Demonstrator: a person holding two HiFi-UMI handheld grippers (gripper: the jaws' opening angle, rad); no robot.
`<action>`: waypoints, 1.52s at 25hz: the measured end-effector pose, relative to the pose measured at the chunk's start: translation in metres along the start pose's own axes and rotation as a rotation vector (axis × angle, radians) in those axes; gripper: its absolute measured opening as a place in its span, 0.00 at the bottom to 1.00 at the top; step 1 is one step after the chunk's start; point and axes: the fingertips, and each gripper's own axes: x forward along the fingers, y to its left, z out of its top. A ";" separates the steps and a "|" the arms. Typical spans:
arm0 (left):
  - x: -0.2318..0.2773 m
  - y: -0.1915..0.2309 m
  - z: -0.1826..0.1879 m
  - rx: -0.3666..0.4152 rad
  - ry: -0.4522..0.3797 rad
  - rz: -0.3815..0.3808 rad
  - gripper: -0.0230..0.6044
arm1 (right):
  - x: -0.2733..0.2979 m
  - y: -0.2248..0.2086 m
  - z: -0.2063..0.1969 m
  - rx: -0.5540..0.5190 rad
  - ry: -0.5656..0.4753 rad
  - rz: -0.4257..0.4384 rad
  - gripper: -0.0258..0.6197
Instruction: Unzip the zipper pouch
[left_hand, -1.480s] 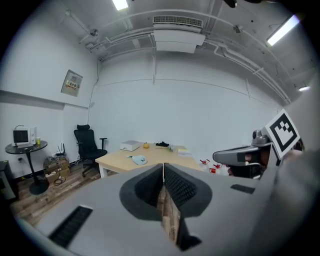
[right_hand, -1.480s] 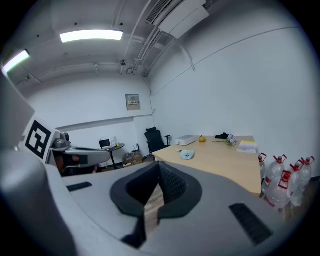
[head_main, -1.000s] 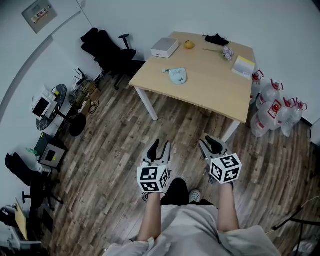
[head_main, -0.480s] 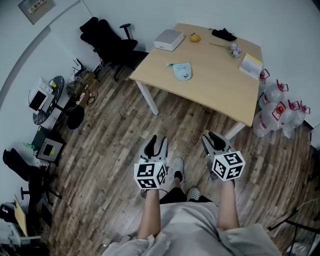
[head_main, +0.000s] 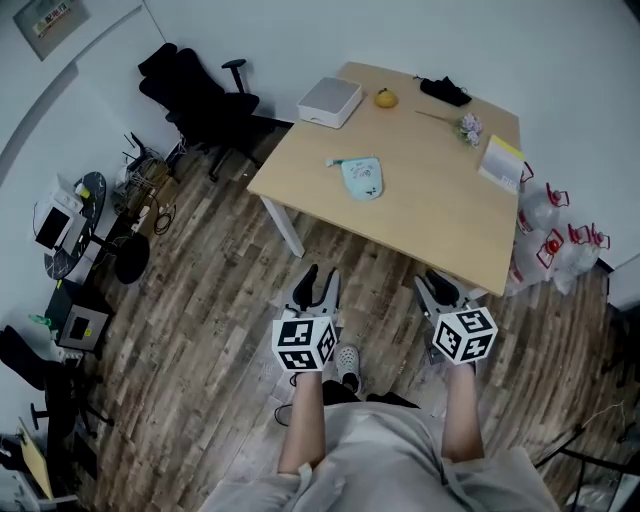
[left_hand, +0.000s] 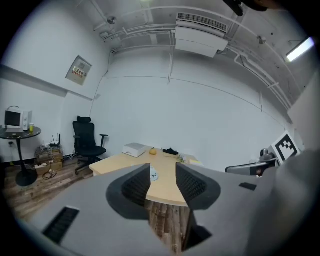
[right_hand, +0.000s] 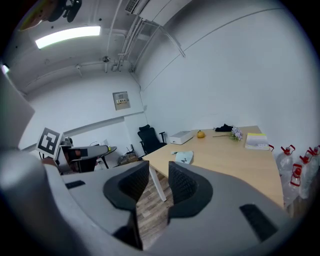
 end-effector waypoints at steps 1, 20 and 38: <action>0.014 0.004 0.004 -0.002 0.002 -0.015 0.30 | 0.009 -0.007 0.007 0.001 -0.003 -0.017 0.24; 0.129 0.113 0.022 -0.017 0.033 -0.064 0.30 | 0.112 -0.063 0.051 0.047 -0.037 -0.208 0.23; 0.274 0.173 0.067 0.029 0.073 0.016 0.30 | 0.272 -0.142 0.110 0.110 -0.003 -0.115 0.26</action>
